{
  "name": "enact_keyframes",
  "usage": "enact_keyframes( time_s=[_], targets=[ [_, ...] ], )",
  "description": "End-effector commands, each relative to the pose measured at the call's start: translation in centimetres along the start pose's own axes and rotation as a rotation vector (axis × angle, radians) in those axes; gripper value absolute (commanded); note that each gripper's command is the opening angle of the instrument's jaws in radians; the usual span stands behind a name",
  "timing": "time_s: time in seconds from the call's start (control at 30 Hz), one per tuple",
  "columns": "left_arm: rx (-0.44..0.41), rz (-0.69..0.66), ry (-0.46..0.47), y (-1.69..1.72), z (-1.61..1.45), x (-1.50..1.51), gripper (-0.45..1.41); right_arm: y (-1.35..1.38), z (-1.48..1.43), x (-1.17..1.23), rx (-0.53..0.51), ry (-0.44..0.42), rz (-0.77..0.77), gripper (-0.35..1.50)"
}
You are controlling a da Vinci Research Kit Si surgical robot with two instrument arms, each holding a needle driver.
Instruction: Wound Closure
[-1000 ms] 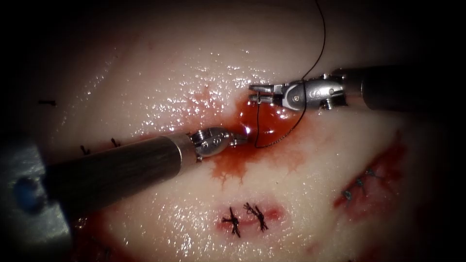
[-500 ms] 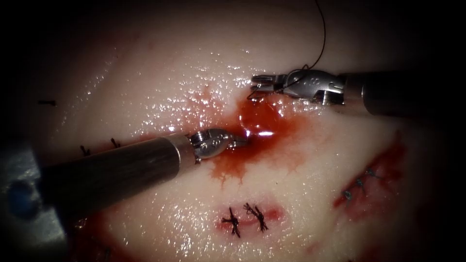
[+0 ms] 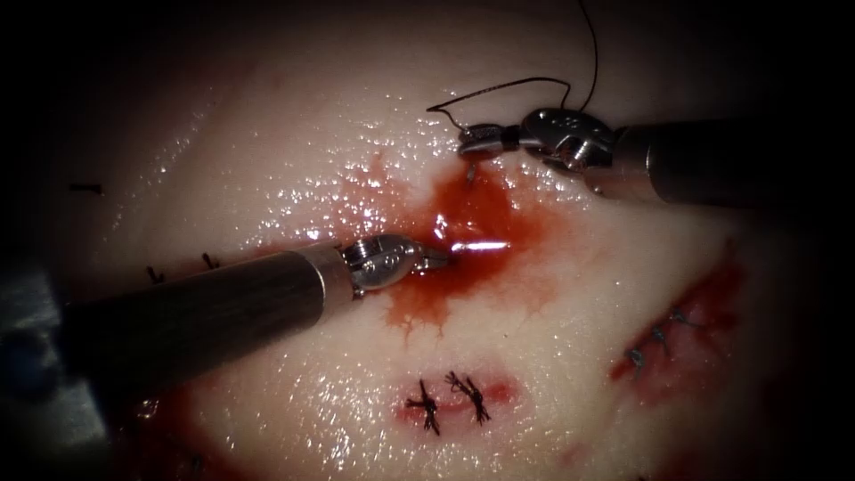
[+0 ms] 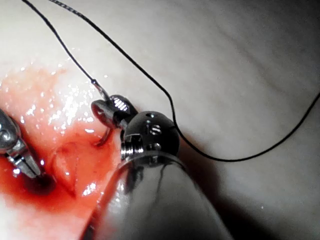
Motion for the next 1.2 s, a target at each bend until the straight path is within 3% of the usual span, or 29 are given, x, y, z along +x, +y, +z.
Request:
enact_keyframes(
  time_s=[0.03,0.2,0.33,0.5,0.53,0.73,0.83,1.03,1.2],
  targets=[
    [0.007,0.001,-0.003,-0.04,0.08,-0.01,-0.35,0.02,0.12,-0.02,0.011,-0.004,0.039,-0.35],
    [0.011,0.003,-0.006,-0.08,0.03,-0.05,-0.35,0.1,0.17,-0.13,0.059,-0.008,0.165,-0.35],
    [0.015,0.003,-0.008,-0.08,0.01,-0.05,-0.35,0.12,0.17,-0.15,0.063,0.021,0.178,-0.35],
    [0.015,0.001,-0.008,-0.05,0.0,-0.03,-0.35,0.15,0.14,-0.05,0.012,0.089,-0.097,-0.35],
    [0.015,0.0,-0.008,-0.04,-0.01,-0.01,-0.37,0.15,0.12,-0.01,0.01,0.091,-0.122,-0.03],
    [0.015,-0.001,-0.009,-0.02,-0.02,0.0,-0.38,0.09,0.07,0.04,-0.052,0.09,-0.26,1.13],
    [0.014,-0.001,-0.011,-0.02,-0.02,0.0,-0.38,-0.04,0.08,0.04,-0.194,0.05,-0.391,1.4],
    [0.012,-0.001,-0.014,-0.01,-0.03,0.0,-0.38,-0.42,0.2,-0.03,-0.378,-0.071,-0.631,1.43],
    [0.007,0.0,-0.016,-0.02,-0.06,0.0,-0.38,-0.8,0.35,-0.14,-0.369,-0.214,-0.66,1.23]
  ],
)
